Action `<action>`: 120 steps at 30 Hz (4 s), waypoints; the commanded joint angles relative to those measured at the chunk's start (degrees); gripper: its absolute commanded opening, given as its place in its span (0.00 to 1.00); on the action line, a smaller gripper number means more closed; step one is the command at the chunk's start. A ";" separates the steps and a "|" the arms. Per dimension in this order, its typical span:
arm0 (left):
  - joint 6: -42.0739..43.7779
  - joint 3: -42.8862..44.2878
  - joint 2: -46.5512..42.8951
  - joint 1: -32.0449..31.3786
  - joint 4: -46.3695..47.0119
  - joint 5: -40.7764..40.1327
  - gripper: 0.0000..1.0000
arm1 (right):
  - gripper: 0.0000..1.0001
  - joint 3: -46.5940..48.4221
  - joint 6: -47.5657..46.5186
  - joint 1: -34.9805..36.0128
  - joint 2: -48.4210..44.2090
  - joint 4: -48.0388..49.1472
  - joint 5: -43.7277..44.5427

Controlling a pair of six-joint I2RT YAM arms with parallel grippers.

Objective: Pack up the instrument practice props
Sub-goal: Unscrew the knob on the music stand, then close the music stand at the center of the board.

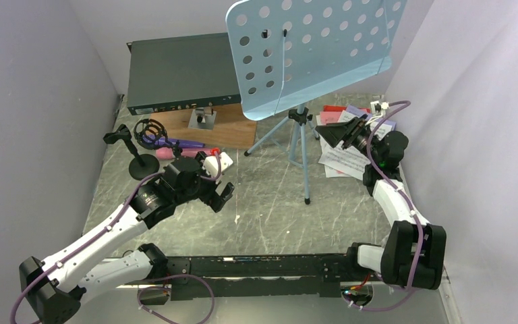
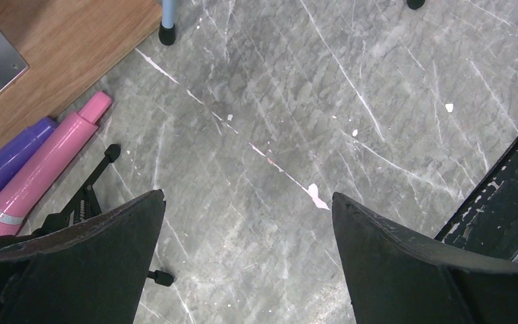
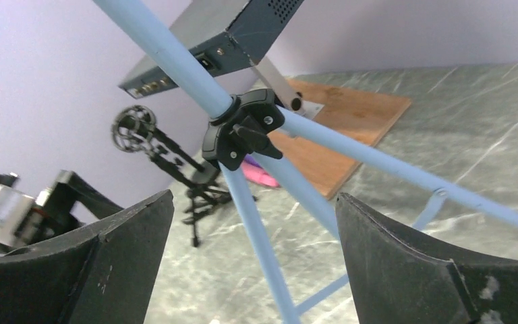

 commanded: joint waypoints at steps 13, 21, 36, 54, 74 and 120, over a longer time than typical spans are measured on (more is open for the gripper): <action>0.00 1.13 0.57 1.44 0.65 2.43 0.99 | 0.72 2.20 46.74 2.42 5.12 5.01 3.92; 0.13 1.10 0.59 1.48 0.50 2.52 1.00 | 0.67 8.57 52.73 5.33 10.43 5.32 2.83; 0.17 1.21 0.73 1.52 0.35 3.22 0.99 | 0.40 10.73 53.80 5.46 13.91 5.41 4.40; -0.09 1.18 0.21 1.61 0.57 4.64 0.99 | 0.24 11.96 23.62 5.47 11.78 5.97 -2.91; -26.07 -6.67 1.15 1.09 30.49 14.94 0.99 | 0.80 -3.59 -18.39 -0.13 -2.67 3.61 -8.47; -31.02 38.14 55.41 -21.68 29.08 -43.01 0.00 | 0.92 0.27 -26.56 -6.13 0.42 -7.56 -10.98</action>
